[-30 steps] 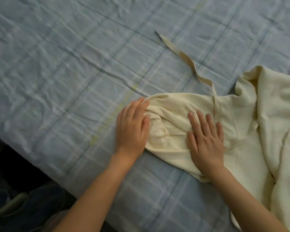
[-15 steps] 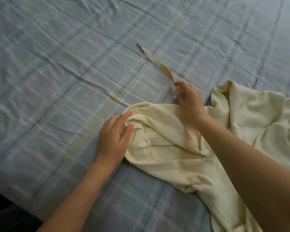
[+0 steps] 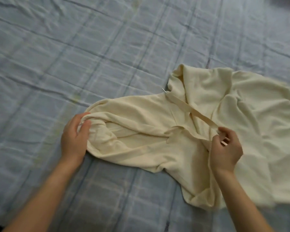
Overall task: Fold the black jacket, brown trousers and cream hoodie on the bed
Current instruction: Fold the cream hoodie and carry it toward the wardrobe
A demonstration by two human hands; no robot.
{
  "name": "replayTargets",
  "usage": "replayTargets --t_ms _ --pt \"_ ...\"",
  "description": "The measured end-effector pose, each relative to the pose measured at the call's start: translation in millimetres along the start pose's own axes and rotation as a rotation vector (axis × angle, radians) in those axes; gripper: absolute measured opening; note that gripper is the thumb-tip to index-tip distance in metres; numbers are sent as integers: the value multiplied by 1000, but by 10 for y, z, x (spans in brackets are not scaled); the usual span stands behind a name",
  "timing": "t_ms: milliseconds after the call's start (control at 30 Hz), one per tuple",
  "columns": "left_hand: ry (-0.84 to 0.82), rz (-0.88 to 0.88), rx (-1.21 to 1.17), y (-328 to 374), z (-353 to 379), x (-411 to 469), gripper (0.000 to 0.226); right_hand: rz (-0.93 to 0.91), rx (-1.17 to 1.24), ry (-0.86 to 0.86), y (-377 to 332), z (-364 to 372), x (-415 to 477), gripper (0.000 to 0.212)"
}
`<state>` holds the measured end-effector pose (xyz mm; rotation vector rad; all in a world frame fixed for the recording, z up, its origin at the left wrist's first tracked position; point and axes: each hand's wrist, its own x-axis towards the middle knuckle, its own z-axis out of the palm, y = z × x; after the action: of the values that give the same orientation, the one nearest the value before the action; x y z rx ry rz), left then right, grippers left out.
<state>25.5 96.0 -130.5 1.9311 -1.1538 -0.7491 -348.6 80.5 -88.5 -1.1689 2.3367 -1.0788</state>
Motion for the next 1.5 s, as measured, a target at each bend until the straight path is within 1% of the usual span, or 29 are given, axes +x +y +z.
replayTargets --t_ms 33,100,167,233,300,333,400,467,567,633,700,733,800,833,867,900,967,1000,1067,1133,1233,1333,1433,1500 --pt "14 -10 -8 4 22 -9 34 -37 -100 -18 30 13 -63 29" --pt "30 -19 -22 29 62 -24 33 -266 -283 -86 -26 135 -234 43" --pt "27 -32 -84 66 77 -32 30 -501 -307 -230 -191 351 -449 50" --pt "21 -60 -168 129 51 -43 33 -672 -296 -431 -379 636 -689 54" --pt "27 -99 -174 134 -7 -50 36 -791 -327 -556 -521 937 -895 56" --pt "24 -95 -164 114 -43 -56 35 -807 -346 -584 -554 1073 -968 57" --pt "10 -74 -147 39 -121 -62 31 -778 -382 -609 -540 1282 -1045 58" --pt "-13 -88 -130 -5 -187 -38 25 -763 -440 -584 -466 1408 -1060 58" --pt "-68 -181 -109 10 -225 6 28 -757 -466 -592 -444 1413 -1056 61" --pt "-163 -313 -247 107 -264 34 26 -734 -353 -658 -565 1315 -1104 66" --pt "-282 -373 -394 273 -312 33 13 -731 -112 -709 -760 1172 -1209 72" --pt "-307 -351 -428 367 -334 24 10 -756 -3 -739 -868 1108 -1282 76" --pt "-303 -278 -480 535 -354 -16 8 -792 113 -810 -1029 1043 -1434 89" --pt "-305 -248 -509 621 -353 -54 9 -767 145 -839 -1084 1035 -1493 94" --pt "-312 -228 -543 680 -347 -91 13 -704 184 -854 -1126 1034 -1526 97" --pt "-325 -227 -592 728 -336 -120 17 -612 242 -843 -1150 1036 -1529 95" --pt "-341 -233 -700 748 -301 -178 24 -433 377 -745 -1138 1035 -1459 78" --pt "-325 -203 -689 728 -276 -203 26 -372 417 -692 -1120 1010 -1403 69" --pt "-250 -85 -460 657 -172 -253 29 -288 482 -651 -1078 917 -1280 59" --pt "-240 28 -260 636 35 -359 35 -244 567 -634 -1041 783 -1158 54" --pt "-289 198 -202 761 483 -586 40 -234 644 -577 -1020 512 -945 52" --pt "-289 335 -164 1088 876 -729 46 -261 637 -512 -966 148 -619 53" --pt "-279 426 -115 1553 1258 -856 50 -261 649 -443 -835 -296 -215 51" --pt "-309 453 -88 1906 1546 -991 52 -261 658 -383 -703 -614 60 49"
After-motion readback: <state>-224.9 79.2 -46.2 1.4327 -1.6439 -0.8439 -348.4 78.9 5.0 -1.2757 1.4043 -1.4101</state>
